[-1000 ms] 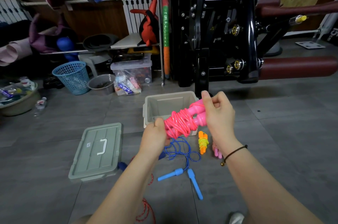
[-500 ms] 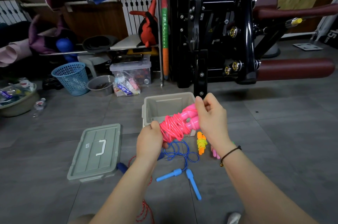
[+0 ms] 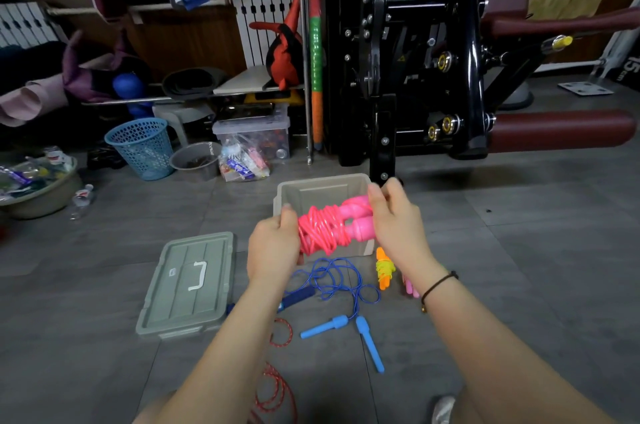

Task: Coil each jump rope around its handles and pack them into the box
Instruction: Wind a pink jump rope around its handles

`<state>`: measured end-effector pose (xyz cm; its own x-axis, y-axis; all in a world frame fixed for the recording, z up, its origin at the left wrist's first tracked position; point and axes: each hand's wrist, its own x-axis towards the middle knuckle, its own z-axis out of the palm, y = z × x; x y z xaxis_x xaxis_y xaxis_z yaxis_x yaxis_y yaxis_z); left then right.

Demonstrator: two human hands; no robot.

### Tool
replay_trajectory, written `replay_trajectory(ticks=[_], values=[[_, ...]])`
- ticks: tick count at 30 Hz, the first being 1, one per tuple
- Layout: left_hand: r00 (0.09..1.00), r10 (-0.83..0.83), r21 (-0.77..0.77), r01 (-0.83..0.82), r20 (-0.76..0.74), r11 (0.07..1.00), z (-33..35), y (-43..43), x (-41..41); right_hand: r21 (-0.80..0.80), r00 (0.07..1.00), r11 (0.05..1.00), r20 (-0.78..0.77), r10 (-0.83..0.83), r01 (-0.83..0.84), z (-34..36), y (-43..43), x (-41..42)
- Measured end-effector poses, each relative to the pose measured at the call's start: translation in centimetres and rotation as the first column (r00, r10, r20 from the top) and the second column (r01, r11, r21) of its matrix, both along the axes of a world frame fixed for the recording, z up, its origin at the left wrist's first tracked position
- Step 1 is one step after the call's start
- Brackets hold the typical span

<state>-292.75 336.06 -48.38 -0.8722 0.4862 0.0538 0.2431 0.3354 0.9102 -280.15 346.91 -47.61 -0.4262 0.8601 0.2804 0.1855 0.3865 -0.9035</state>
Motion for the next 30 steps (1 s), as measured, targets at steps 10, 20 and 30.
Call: replay_trajectory(ticks=[10,20,30], values=[[0.841,-0.215,0.133,0.171,0.496,0.976,0.2,0.7,0.4,-0.002,0.985,0.998,-0.165,-0.056,0.057,0.9,0.1,0.2],[0.617,-0.452,0.133,0.492,0.644,0.860,0.7,0.2,1.2,-0.032,0.987,0.995,-0.127,-0.095,0.091,0.7,1.9,1.5],[0.528,-0.644,0.225,0.650,0.554,0.726,-0.1,0.9,2.3,-0.483,0.932,0.873,-0.345,-0.114,-0.071,0.7,3.0,2.3]])
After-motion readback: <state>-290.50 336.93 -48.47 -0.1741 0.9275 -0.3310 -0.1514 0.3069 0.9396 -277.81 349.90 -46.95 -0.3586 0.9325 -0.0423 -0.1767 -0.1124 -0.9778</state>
